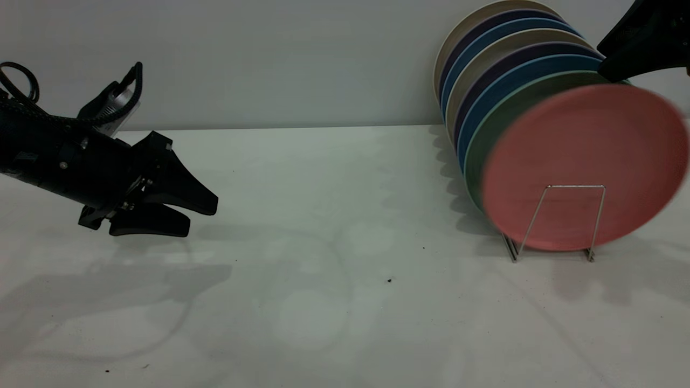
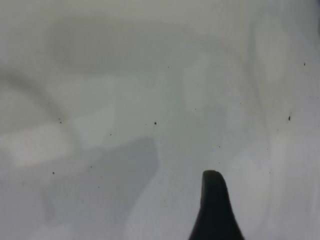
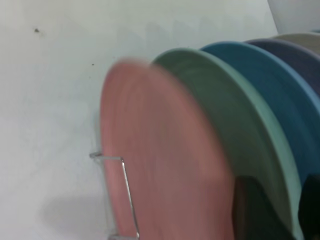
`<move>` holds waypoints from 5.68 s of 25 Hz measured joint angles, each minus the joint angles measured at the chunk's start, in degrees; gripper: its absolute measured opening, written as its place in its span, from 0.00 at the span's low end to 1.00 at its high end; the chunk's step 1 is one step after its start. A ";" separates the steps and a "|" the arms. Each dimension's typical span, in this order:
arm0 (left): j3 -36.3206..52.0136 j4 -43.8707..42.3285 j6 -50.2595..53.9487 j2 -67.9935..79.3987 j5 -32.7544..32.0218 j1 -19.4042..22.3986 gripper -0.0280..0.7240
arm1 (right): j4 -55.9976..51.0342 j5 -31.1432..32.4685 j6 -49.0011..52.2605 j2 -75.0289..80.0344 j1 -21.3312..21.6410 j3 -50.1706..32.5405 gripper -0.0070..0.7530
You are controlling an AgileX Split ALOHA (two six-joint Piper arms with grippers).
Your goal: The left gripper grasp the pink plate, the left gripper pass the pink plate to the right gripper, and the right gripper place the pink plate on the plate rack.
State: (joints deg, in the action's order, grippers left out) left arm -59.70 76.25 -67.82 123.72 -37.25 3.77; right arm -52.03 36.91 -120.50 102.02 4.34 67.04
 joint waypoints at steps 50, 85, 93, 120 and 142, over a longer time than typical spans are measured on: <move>-4.18 -72.31 59.75 -35.28 -11.33 0.05 0.77 | 29.09 27.48 96.50 -10.50 0.11 0.00 0.59; 25.41 -65.39 62.34 -106.96 -27.50 0.05 0.77 | 29.94 34.14 100.62 -84.08 -3.39 -31.90 0.59; 25.43 -68.26 63.42 -116.32 -29.20 0.05 0.77 | 39.94 34.14 100.56 -89.57 -6.09 -32.45 0.59; 31.82 -72.43 63.06 -118.28 -27.61 -1.69 0.77 | 43.40 29.26 104.97 -99.81 -6.09 -39.48 0.59; 31.82 -72.43 63.27 -120.44 -27.55 -2.84 0.77 | 43.58 28.99 105.35 -100.04 -5.97 -39.52 0.59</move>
State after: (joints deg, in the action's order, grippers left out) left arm -27.88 3.82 -4.56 3.29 -64.80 0.94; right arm -8.44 65.90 -15.14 1.97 -1.63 27.52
